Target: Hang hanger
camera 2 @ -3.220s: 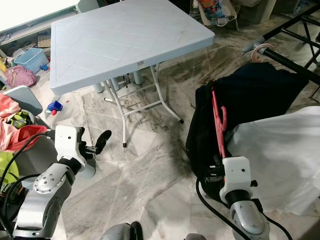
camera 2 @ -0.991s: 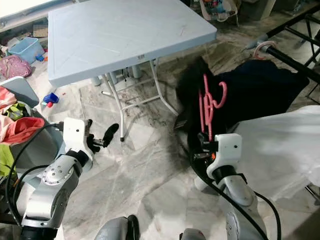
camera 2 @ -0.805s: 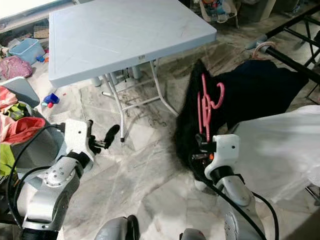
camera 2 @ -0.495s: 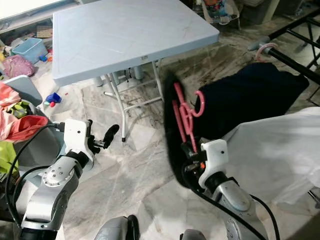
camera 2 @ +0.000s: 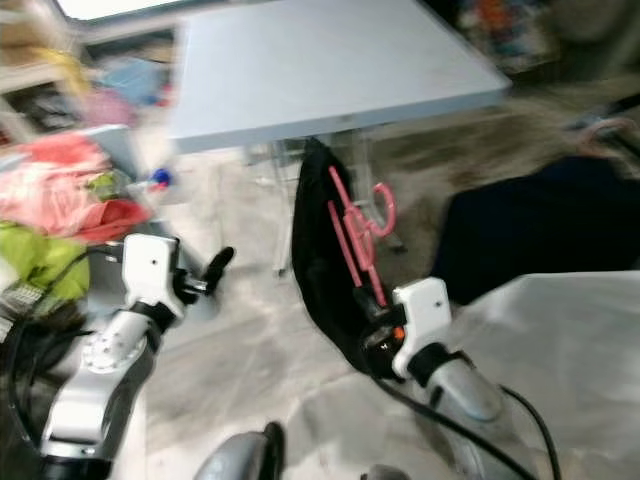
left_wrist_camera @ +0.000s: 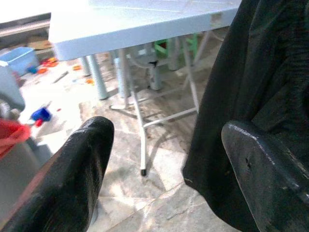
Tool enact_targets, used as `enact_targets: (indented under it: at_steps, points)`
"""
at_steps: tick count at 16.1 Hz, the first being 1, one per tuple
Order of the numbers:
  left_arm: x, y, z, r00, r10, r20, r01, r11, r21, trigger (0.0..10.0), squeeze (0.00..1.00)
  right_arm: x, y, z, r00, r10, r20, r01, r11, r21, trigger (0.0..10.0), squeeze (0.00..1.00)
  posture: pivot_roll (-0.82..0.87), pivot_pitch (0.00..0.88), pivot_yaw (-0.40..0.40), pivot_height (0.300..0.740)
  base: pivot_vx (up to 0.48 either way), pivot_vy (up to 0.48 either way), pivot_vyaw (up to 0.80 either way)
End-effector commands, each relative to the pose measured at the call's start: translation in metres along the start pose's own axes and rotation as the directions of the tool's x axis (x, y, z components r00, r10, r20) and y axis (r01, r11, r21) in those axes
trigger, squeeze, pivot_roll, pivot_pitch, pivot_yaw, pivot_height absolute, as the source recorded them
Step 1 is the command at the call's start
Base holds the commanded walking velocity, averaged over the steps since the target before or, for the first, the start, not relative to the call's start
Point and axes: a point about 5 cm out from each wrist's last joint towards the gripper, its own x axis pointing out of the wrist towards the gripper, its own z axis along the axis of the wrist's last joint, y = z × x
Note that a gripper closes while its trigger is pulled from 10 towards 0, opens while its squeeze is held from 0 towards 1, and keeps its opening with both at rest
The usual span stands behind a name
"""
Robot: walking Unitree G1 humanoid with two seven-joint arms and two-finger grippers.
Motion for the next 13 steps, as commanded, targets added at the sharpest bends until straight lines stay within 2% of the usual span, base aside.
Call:
enact_targets:
  at_steps: [1, 3, 6, 13]
  points:
    - [0.0018, 0.0016, 0.0005, 1.000, -0.002, -0.007, 0.003, 1.000, 0.012, 10.0, 0.00, 0.0014, 0.0028, 0.0117, 0.998, 0.012, 0.061, -0.012, 1.000, -0.014, 10.0, 0.00, -0.05, 0.062, 0.075, 0.740, 0.000, 0.000, 0.00]
    - [0.0055, -0.0005, -0.0043, 0.998, -0.020, -0.051, 0.022, 0.999, 0.033, 10.0, 0.00, 0.0018, 0.0043, 0.0154, 0.997, 0.034, 0.066, -0.033, 0.999, -0.016, 10.0, 0.00, -0.05, 0.062, 0.077, 0.740, 0.000, 0.000, 0.00]
    - [0.0100, -0.0030, -0.0024, 0.997, -0.058, -0.046, 0.059, 0.998, 0.027, 10.0, 0.00, 0.0024, 0.0051, 0.0193, 0.996, 0.051, 0.070, -0.050, 0.998, -0.024, 10.0, 0.00, -0.06, 0.061, 0.081, 0.740, 0.000, 0.000, 0.00]
    - [0.0095, -0.0035, 0.0007, 0.998, -0.065, -0.022, 0.066, 0.998, 0.016, 10.0, 0.00, 0.0006, 0.0102, 0.0154, 0.995, 0.080, 0.057, -0.077, 0.996, -0.054, 10.0, 0.00, -0.06, 0.067, 0.082, 0.740, 0.385, 0.000, 0.00]
